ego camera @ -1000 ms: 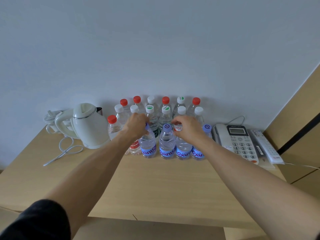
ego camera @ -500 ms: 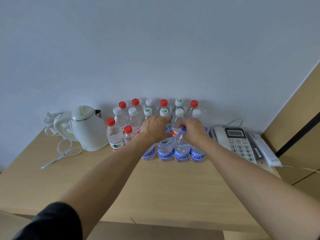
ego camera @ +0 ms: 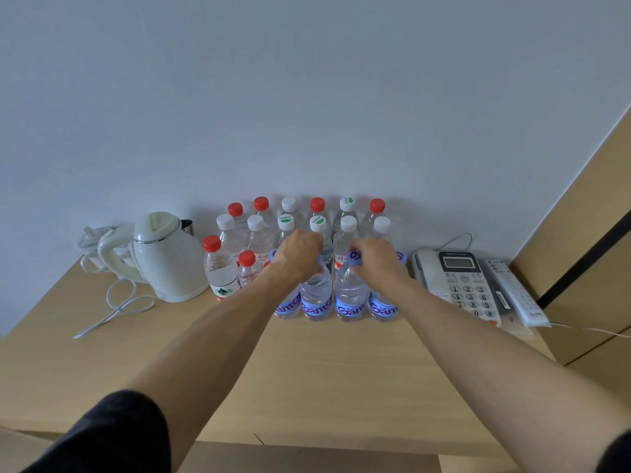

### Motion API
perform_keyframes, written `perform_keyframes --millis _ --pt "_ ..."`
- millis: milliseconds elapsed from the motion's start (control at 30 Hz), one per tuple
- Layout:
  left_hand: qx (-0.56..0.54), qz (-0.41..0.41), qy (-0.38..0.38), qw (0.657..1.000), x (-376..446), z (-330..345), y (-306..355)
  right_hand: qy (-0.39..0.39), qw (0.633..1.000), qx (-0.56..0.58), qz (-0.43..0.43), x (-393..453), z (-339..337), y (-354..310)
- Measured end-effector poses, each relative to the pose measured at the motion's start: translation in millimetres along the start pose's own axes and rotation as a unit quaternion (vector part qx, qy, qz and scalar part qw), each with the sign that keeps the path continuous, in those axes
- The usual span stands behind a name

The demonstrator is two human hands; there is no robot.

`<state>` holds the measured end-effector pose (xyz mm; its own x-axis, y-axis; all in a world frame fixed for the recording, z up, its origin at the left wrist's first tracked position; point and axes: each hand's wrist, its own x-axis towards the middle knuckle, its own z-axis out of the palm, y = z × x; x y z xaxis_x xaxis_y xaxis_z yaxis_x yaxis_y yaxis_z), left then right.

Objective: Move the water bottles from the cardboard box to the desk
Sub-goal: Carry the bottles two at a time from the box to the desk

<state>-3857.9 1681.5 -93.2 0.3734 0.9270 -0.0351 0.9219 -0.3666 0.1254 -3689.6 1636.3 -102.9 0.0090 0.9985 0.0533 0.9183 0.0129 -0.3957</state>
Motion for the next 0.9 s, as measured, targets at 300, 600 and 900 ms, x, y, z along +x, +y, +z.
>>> perform_keyframes --millis 300,600,900 --pt "-0.044 -0.013 0.018 0.999 -3 2 -4 0.004 1.0 0.03 -0.006 -1 1 -3" --pt "-0.066 -0.009 0.029 0.997 -10 -1 -5 0.002 0.999 0.026 -0.019 -4 -23 9" --pt "-0.09 -0.006 0.149 0.985 -25 -15 -13 -0.034 0.995 -0.023 0.09 -17 -42 49"
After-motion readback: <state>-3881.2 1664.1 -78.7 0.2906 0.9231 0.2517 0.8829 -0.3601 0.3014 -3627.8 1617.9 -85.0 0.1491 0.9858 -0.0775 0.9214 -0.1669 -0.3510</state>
